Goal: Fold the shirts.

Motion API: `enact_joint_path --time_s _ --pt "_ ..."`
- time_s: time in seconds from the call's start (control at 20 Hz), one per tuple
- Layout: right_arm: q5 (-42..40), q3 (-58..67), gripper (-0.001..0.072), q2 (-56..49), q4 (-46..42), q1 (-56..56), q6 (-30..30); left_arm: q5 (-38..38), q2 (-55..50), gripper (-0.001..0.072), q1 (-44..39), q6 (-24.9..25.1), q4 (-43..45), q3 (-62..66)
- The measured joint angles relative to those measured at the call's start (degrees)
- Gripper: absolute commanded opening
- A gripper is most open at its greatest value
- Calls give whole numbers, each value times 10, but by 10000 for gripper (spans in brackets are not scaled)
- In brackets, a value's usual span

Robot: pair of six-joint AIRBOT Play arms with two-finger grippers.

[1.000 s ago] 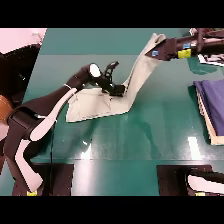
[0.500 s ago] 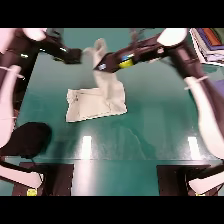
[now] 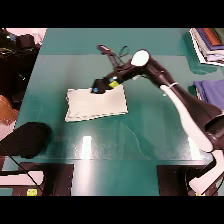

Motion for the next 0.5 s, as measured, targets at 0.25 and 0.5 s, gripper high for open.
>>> enact_joint_path --time_s 0.25,0.5 --pt "-9 -179 511 64 -33 -127 31 -3 3 24 5 0 -35 0" --pt "-43 -280 511 50 21 -188 35 -1 2 24 6 0 -60 0"
